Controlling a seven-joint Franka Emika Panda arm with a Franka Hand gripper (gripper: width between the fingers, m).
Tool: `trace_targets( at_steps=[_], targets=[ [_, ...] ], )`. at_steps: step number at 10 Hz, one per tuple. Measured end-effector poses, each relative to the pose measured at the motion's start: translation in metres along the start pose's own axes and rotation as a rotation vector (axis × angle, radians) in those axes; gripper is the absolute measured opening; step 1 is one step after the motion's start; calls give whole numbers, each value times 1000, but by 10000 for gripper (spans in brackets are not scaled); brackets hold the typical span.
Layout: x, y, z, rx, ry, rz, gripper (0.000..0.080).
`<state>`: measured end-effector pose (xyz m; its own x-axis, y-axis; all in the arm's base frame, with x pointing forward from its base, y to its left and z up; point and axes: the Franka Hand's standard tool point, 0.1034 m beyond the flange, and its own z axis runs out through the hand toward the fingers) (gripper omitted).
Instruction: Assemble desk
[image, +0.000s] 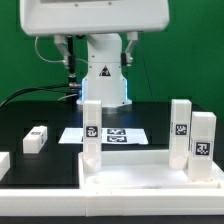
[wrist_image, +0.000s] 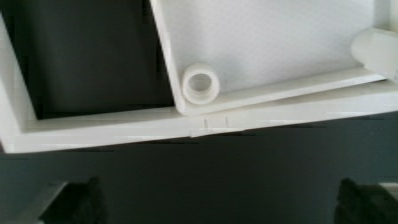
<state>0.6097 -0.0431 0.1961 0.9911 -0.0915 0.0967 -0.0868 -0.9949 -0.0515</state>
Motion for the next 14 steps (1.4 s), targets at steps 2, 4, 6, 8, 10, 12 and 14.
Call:
trace_targets(
  at_steps=[2, 4, 6, 8, 10, 12, 14],
  targets=[
    [0, -3, 1, 2, -2, -99, 649],
    [-4, -3, 4, 6, -33, -91, 649],
    [-28, 32, 17, 3, -124, -120, 649],
    [-77, 86, 36, -30, -343, -121, 649],
    [-73, 92, 39, -35, -479, -115, 649],
    [-80, 89, 43, -24, -610, -110, 649],
    [-86, 91, 48, -17, -727, -104, 649]
  ],
)
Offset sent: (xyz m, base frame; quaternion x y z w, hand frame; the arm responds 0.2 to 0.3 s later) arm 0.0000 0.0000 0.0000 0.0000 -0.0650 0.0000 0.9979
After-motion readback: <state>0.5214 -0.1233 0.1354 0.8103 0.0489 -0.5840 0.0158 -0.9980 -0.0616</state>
